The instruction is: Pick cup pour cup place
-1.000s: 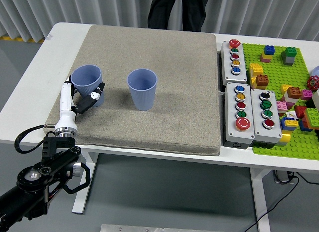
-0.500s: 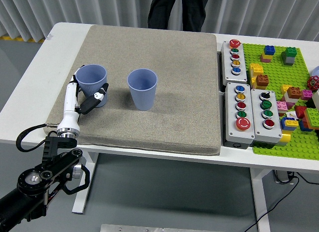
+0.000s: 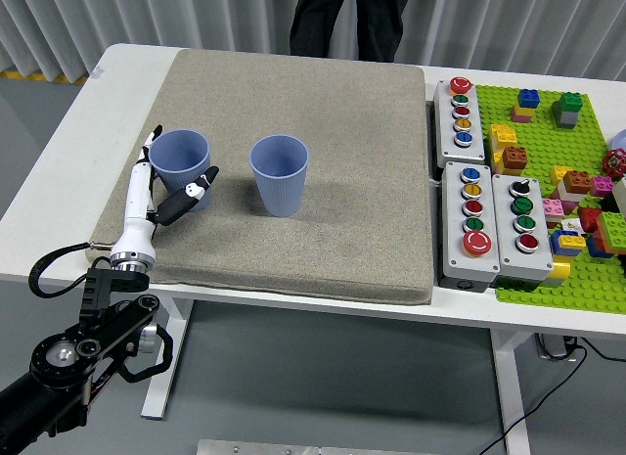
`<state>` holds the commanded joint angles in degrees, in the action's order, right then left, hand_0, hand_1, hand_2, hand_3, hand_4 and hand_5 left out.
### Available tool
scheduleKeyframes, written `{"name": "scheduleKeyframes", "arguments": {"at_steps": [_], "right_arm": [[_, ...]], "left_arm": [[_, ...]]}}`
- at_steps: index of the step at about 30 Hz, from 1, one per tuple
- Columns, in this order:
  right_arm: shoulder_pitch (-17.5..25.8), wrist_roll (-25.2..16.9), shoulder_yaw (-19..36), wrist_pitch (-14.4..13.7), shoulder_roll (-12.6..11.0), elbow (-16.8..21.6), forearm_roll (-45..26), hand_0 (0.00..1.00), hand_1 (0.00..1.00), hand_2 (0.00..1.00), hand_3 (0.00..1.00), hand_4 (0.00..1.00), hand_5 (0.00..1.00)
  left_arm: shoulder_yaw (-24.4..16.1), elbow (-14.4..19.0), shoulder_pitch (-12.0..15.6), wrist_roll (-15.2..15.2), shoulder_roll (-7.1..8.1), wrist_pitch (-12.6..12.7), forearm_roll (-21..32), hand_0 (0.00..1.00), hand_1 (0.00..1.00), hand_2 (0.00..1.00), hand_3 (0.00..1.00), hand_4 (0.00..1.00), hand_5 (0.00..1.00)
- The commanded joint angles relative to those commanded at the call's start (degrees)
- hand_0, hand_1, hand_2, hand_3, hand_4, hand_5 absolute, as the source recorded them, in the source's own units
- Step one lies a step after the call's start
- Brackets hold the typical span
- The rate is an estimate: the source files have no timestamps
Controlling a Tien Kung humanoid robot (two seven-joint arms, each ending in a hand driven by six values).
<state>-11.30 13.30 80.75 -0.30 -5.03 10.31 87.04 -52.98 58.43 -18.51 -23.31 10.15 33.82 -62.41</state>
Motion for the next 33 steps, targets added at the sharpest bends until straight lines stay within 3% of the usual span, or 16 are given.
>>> {"name": "scheduleKeyframes", "arguments": {"at_steps": [6,15,19,23,24,29,30,33], "right_arm": [[-0.10,-0.03,0.14,-0.01,-0.06,0.00,0.13,0.694,0.668,0.595,0.583,0.002,0.041],[-0.12,-0.06,0.30,0.03,-0.15,0.00,0.41,0.693,0.668,0.594,0.583,0.002,0.040],[0.07,-0.07,0.56,0.01,-0.18,0.00,0.68,0.693,0.668,0.594,0.583,0.002,0.039],[0.32,-0.06,0.75,0.05,-0.20,0.00,1.07,0.693,0.668,0.594,0.583,0.002,0.039],[0.35,-0.10,0.68,0.04,-0.21,0.00,1.00,0.693,0.668,0.594,0.583,0.002,0.037],[0.38,-0.20,0.17,-0.11,-0.29,0.00,0.21,0.693,0.668,0.594,0.583,0.002,0.037],[0.40,-0.21,-0.11,-0.17,-0.31,0.00,-0.15,0.693,0.668,0.594,0.583,0.002,0.032],[0.46,-0.17,-0.79,-0.19,-0.37,0.00,-0.78,0.693,0.668,0.594,0.583,0.002,0.032]], "left_arm": [[-2.16,3.50,2.83,0.67,1.24,-0.29,-2.03,0.847,0.856,0.992,0.998,0.980,0.497],[-4.16,9.05,7.23,1.84,5.15,-0.91,-4.08,0.854,0.862,0.998,0.998,0.990,0.505],[-5.37,14.45,11.48,2.91,7.53,-1.02,-8.31,0.860,0.867,0.988,0.998,0.991,0.514],[-7.30,19.71,14.31,3.60,8.88,-0.66,-9.81,0.860,0.867,0.988,0.998,0.991,0.514],[-7.75,20.40,14.18,4.05,9.00,-0.77,-10.34,0.857,0.864,0.981,0.998,0.998,0.552],[-10.06,24.48,10.85,6.22,9.24,0.24,-13.11,0.857,0.864,0.981,0.998,0.998,0.552],[-11.02,24.91,9.11,6.44,9.18,0.15,-12.80,0.811,0.796,0.920,0.998,0.974,0.610],[-12.77,23.60,4.46,6.52,8.76,-0.10,-11.93,0.811,0.796,0.920,0.998,0.974,0.610]]}}
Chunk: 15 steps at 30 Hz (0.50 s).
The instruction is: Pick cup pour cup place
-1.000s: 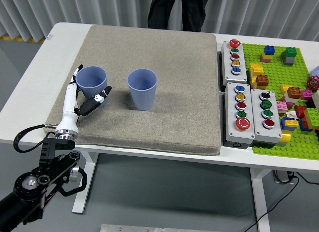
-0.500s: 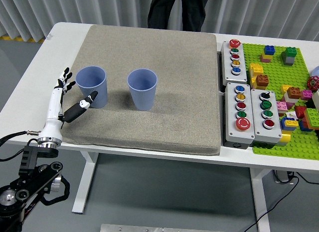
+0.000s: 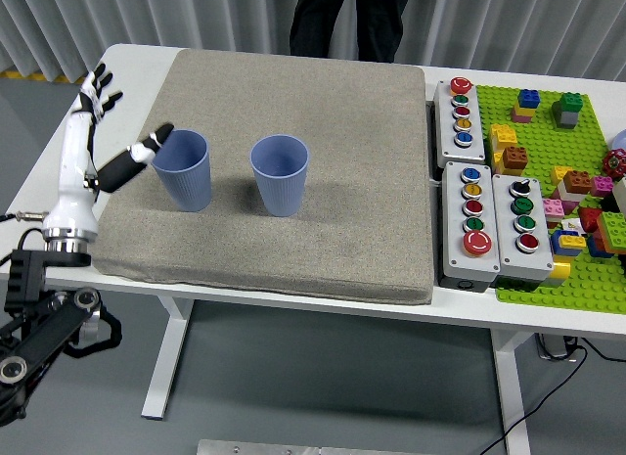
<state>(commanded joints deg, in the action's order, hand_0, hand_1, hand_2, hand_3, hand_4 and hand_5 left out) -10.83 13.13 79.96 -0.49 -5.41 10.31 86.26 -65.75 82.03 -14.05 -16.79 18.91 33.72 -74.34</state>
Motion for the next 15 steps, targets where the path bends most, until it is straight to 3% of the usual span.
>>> {"name": "scheduleKeyframes", "arguments": {"at_steps": [2,3,5,7,8,9,14,15], "right_arm": [[0.00,0.06,-0.31,0.03,-0.02,0.00,-0.20,0.693,0.668,0.594,0.583,0.002,0.032],[-0.01,0.06,-0.45,0.02,-0.05,0.00,-0.31,0.694,0.668,0.592,0.582,0.002,0.039],[-0.02,0.06,-0.73,-0.03,-0.11,0.00,-0.56,0.694,0.668,0.592,0.582,0.002,0.039],[-0.10,0.06,-0.99,0.01,-0.33,0.00,-0.73,0.694,0.668,0.592,0.582,0.002,0.039],[-0.12,0.07,-1.05,0.03,-0.39,0.00,-0.75,0.694,0.668,0.592,0.582,0.002,0.039],[-0.13,0.07,-1.07,0.04,-0.46,0.00,-0.71,0.694,0.668,0.592,0.582,0.002,0.031],[-0.19,0.04,-1.04,0.02,-0.72,0.00,-0.43,0.694,0.668,0.592,0.582,0.002,0.031],[-0.20,0.05,-1.00,0.04,-0.72,0.00,-0.30,0.694,0.668,0.592,0.582,0.002,0.022]], "left_arm": [[-1.02,-2.23,-3.37,0.06,-0.29,-1.11,2.75,0.811,0.796,0.920,0.998,0.974,0.610],[-1.37,-3.15,-4.50,-0.14,-0.39,-1.55,3.74,0.752,0.729,0.818,0.946,0.926,0.782],[-2.07,-6.30,-8.50,-0.52,-0.56,-2.58,8.77,0.752,0.729,0.818,0.946,0.926,0.782],[-2.43,-9.33,-11.89,-0.44,-0.47,-5.57,13.61,0.752,0.729,0.818,0.946,0.926,0.782],[-2.45,-10.30,-12.89,-0.49,-0.44,-6.59,15.85,0.752,0.729,0.818,0.946,0.926,0.782],[-2.48,-11.07,-13.63,-0.23,-0.36,-7.48,18.08,0.725,0.702,0.773,0.928,0.912,0.877],[-3.23,-15.57,-16.39,1.41,-0.15,-14.78,30.06,0.725,0.702,0.773,0.928,0.912,0.877],[-3.72,-16.61,-16.85,1.59,-0.19,-15.97,32.08,0.734,0.721,0.786,0.911,0.896,0.998]]}}
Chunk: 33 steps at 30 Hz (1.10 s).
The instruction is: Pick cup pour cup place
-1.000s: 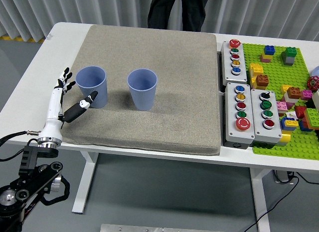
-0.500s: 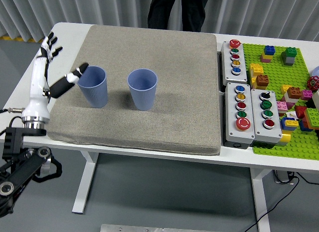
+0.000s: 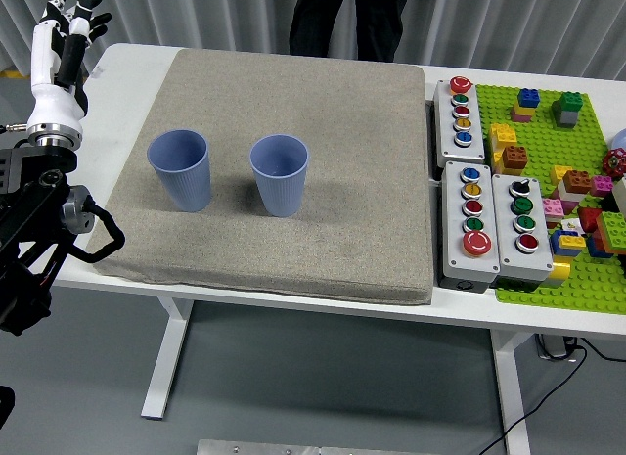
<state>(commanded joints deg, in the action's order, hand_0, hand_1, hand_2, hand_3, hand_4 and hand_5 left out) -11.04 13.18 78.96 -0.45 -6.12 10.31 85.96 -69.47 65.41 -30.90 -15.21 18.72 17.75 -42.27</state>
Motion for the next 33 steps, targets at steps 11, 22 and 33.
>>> {"name": "scheduleKeyframes", "arguments": {"at_steps": [11,22,33], "right_arm": [[-0.03,0.14,-0.87,-0.10,0.15,0.00,-1.06,0.694,0.667,0.591,0.582,0.002,0.012],[-0.45,0.00,-1.47,-0.39,0.24,0.00,-2.49,0.694,0.666,0.590,0.582,0.002,0.002],[-0.67,-0.07,-1.60,-0.50,0.24,0.00,-3.06,0.694,0.665,0.590,0.581,0.002,0.002]], "left_arm": [[-2.53,-5.65,-2.80,0.13,-0.06,-5.07,8.39,0.736,0.728,0.793,0.910,0.870,0.998],[-3.56,-5.67,-2.99,0.02,-0.55,-4.36,6.32,0.739,0.730,0.800,0.905,0.862,0.998],[-3.63,-5.52,-2.41,-0.21,-1.06,-3.85,6.12,0.739,0.730,0.804,0.901,0.865,0.998]]}}
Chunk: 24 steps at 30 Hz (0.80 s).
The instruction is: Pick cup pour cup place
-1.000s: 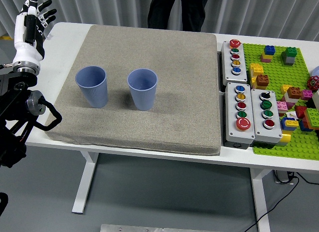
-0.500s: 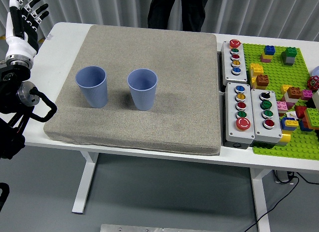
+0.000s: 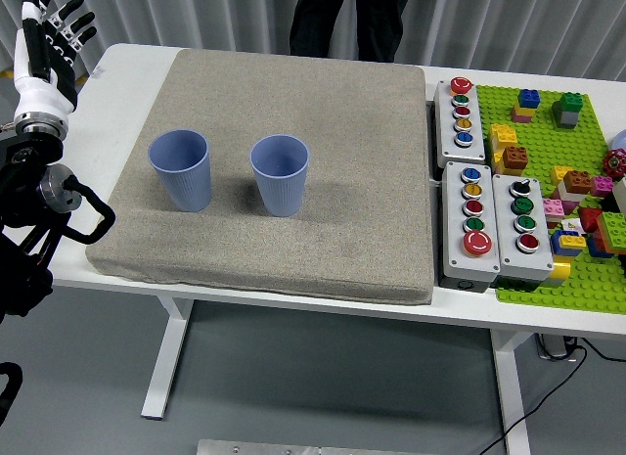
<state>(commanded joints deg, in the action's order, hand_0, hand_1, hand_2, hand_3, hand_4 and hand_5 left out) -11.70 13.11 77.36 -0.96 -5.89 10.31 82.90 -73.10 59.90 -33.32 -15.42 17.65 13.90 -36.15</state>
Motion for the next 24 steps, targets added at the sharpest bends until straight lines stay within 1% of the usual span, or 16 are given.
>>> {"name": "scheduleKeyframes", "arguments": {"at_steps": [4,12,24], "right_arm": [[-0.28,-0.11,-0.13,-0.26,-0.04,0.00,-0.45,0.694,0.665,0.586,0.580,0.002,0.002],[-0.36,-0.28,0.10,-0.50,0.04,0.00,-0.43,0.694,0.663,0.584,0.580,0.002,0.002],[-0.40,-0.35,0.32,-0.52,0.03,0.00,-0.15,0.693,0.662,0.585,0.580,0.002,0.002]], "left_arm": [[-0.59,0.15,0.35,-0.20,-0.03,0.47,-0.17,0.739,0.730,0.807,0.904,0.864,0.998],[-1.74,0.16,0.66,-0.15,0.02,0.42,-0.45,0.739,0.730,0.814,0.904,0.864,0.998],[-1.98,0.30,0.62,0.05,0.11,0.61,-0.79,0.740,0.729,0.813,0.904,0.858,0.998]]}}
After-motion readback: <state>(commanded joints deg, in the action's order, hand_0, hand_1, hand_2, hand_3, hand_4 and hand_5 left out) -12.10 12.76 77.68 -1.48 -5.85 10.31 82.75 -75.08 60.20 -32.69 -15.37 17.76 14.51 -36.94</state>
